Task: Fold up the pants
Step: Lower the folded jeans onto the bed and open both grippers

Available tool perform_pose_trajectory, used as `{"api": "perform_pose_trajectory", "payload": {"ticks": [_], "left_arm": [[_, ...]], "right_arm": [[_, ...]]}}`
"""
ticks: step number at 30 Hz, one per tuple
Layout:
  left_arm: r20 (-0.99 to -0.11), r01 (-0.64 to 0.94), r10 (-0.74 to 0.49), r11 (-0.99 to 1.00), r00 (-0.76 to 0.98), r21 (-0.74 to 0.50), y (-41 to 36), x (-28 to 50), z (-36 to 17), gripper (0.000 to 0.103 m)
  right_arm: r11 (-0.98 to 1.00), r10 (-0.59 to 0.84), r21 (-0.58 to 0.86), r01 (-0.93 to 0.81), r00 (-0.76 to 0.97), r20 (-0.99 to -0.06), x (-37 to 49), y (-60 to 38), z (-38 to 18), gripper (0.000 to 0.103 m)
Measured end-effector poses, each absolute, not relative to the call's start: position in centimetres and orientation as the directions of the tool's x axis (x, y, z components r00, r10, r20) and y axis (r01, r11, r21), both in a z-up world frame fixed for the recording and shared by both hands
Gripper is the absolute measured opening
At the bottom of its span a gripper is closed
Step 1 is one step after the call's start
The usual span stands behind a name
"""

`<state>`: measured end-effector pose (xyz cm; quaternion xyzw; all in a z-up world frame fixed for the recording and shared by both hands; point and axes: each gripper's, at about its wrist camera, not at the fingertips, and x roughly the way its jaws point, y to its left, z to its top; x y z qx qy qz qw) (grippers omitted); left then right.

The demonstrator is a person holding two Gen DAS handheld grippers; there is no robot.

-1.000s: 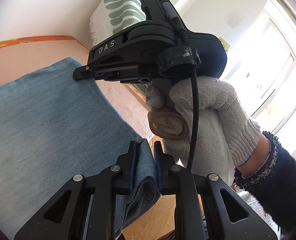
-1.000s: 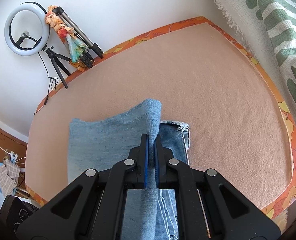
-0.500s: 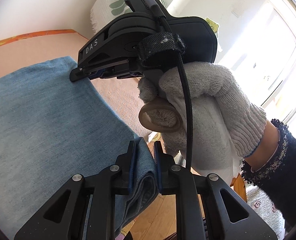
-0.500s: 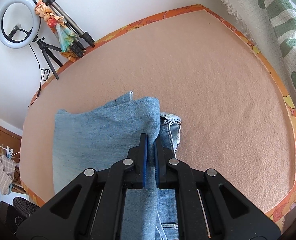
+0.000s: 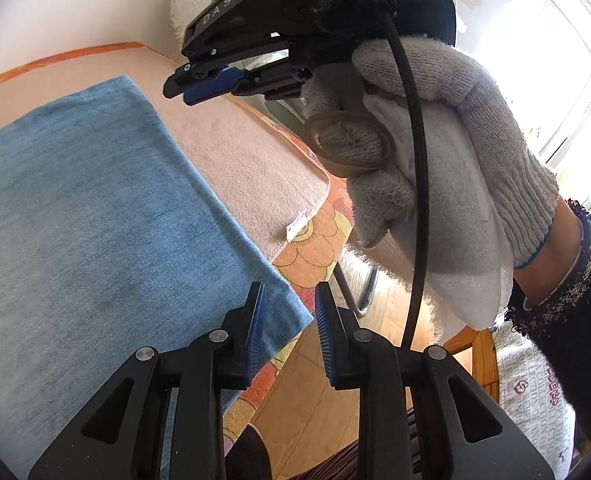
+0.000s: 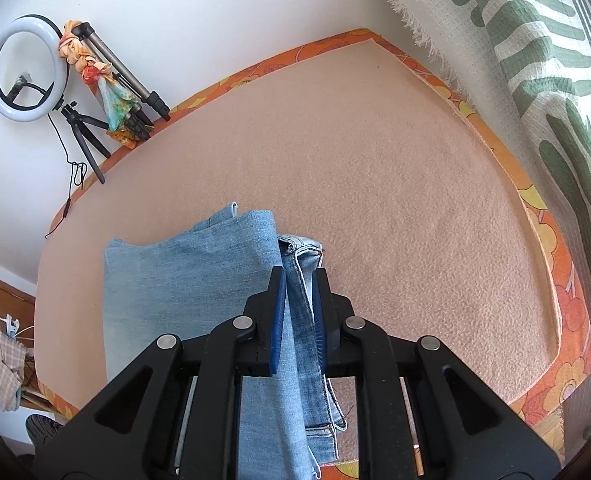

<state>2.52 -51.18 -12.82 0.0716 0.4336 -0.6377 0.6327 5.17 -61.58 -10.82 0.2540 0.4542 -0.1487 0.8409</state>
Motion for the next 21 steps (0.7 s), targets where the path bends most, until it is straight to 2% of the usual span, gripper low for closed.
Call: {"api": "perform_pose_trajectory", "payload": {"ticks": [3,6,9,12,14,18,21], "left_arm": [[-0.646,0.881,-0.751,0.208,-0.135,-0.426,-49.5,2.3,-11.6,0.024],[-0.652,0.903,-0.755,0.231,-0.068,-0.362,-47.8,2.3,-9.9,0.026],[-0.655,0.91,-0.756,0.267,-0.005,-0.316,-46.1,2.2,-8.3,0.032],[-0.645,0.905,-0.763,0.305,0.045,-0.297,-44.5,2.9,-7.5,0.047],[-0.638,0.907,-0.766,0.317,0.074,-0.276,-42.6,5.2,-7.4,0.049],[-0.64,0.906,-0.754,0.363,0.147,-0.219,-41.8,6.3,-7.3,0.068],[-0.634,0.9,-0.752,0.386,0.18,-0.203,-41.2,7.1,-7.4,0.069]], "right_arm": [[0.832,-0.03,0.289,0.473,0.558,-0.829,3.9,-61.2,-10.0,0.018],[0.847,-0.041,0.277,0.453,0.575,-0.817,2.9,-60.4,-9.1,0.027],[0.858,-0.045,0.273,0.435,0.594,-0.803,2.1,-59.5,-8.5,0.031],[0.869,-0.053,0.261,0.421,0.603,-0.796,1.6,-58.5,-8.0,0.032],[0.879,-0.064,0.242,0.411,0.604,-0.794,1.4,-57.9,-7.7,0.035],[0.892,-0.072,0.223,0.393,0.612,-0.788,1.2,-56.9,-7.2,0.041],[0.899,-0.08,0.211,0.383,0.619,-0.781,1.1,-56.5,-7.1,0.045]]}}
